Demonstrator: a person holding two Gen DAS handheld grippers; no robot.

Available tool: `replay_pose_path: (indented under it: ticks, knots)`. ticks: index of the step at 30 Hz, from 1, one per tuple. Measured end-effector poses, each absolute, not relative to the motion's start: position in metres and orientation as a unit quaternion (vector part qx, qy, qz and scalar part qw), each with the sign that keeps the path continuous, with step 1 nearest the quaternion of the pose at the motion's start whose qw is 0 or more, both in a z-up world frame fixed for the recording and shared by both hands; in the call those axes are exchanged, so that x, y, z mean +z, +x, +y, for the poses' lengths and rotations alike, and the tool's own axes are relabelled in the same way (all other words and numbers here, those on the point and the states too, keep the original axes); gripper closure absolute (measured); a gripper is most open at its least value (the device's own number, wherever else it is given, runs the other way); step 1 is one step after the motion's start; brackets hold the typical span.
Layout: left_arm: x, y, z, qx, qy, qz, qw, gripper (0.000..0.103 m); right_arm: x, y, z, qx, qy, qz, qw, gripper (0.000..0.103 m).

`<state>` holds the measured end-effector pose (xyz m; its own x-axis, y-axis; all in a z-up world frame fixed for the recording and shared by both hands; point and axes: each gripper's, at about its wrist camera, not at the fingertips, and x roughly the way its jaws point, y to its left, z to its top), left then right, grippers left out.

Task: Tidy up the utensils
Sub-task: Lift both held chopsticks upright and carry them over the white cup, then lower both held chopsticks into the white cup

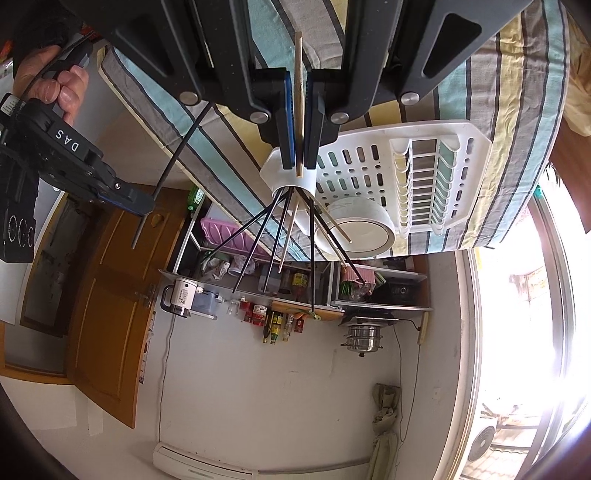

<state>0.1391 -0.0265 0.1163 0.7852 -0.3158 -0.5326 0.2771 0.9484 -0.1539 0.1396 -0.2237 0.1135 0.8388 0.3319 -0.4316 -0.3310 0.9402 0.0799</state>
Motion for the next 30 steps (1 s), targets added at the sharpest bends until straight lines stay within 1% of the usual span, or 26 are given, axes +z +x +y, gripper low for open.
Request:
replay_pose_path:
  ticks: [14, 30]
  knots:
    - [0.144, 0.176, -0.042, -0.17, -0.019, 0.276, 0.946, 0.099, 0.127, 0.159, -0.223, 0.172, 0.002, 0.214, 0.962, 0.098]
    - [0.188, 0.252, -0.055, -0.184, -0.034, 0.25, 0.95, 0.099, 0.159, 0.211, -0.207, 0.177, -0.003, 0.179, 0.968, 0.099]
